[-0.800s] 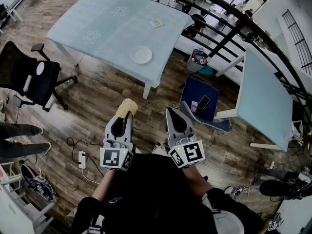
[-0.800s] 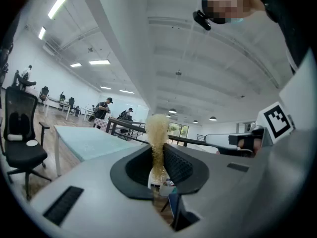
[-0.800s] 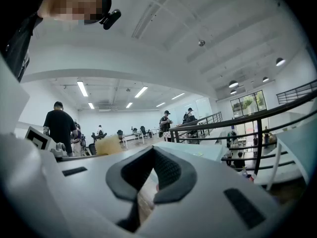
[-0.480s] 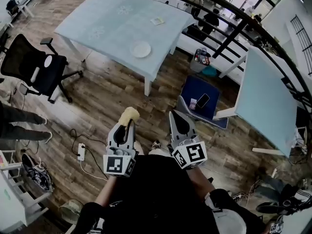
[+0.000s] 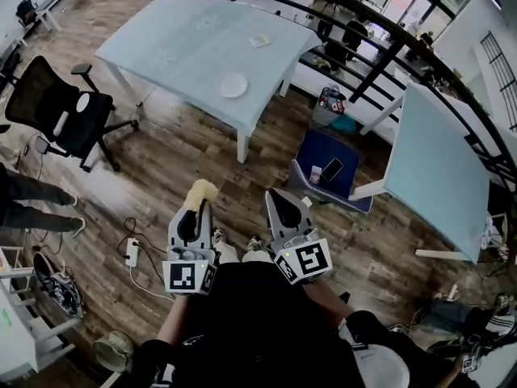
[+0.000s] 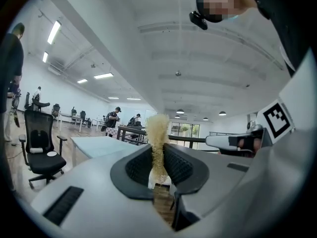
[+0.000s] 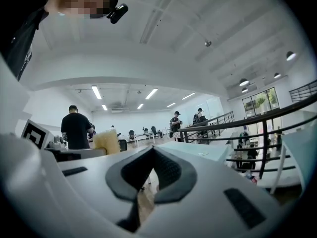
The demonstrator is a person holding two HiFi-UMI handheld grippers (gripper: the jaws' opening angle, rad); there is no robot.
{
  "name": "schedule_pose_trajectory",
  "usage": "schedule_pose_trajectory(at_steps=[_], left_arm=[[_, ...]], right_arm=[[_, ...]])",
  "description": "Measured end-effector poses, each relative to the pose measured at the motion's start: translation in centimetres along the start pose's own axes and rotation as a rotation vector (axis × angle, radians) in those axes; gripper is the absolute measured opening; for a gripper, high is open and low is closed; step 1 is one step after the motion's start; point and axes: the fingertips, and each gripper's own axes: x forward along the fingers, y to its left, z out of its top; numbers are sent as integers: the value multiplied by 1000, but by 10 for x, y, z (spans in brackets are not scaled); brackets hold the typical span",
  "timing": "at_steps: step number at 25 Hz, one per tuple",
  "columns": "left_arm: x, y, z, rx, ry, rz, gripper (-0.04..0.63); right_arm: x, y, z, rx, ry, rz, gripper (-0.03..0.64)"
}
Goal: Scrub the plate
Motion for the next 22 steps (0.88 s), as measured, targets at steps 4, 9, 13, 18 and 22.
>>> schedule_pose_trajectory(at_steps=[4, 9, 13, 18, 22], left_arm=[[-3, -5, 0, -2, -1, 21, 64], [-2, -6, 2, 36, -22, 53, 64], [4, -4, -1, 27, -17, 62, 64], [25, 4, 1, 40, -20, 27, 64], [46, 16, 1, 29, 3, -3, 64]], right_arm=[[2, 4, 9, -59, -18, 34, 3], [5, 8, 18, -85, -45, 103, 4], [11, 8, 11, -76, 6, 152, 3], [24, 17, 21, -187, -23, 211, 3], [45, 26, 33, -250, -77, 218, 3]])
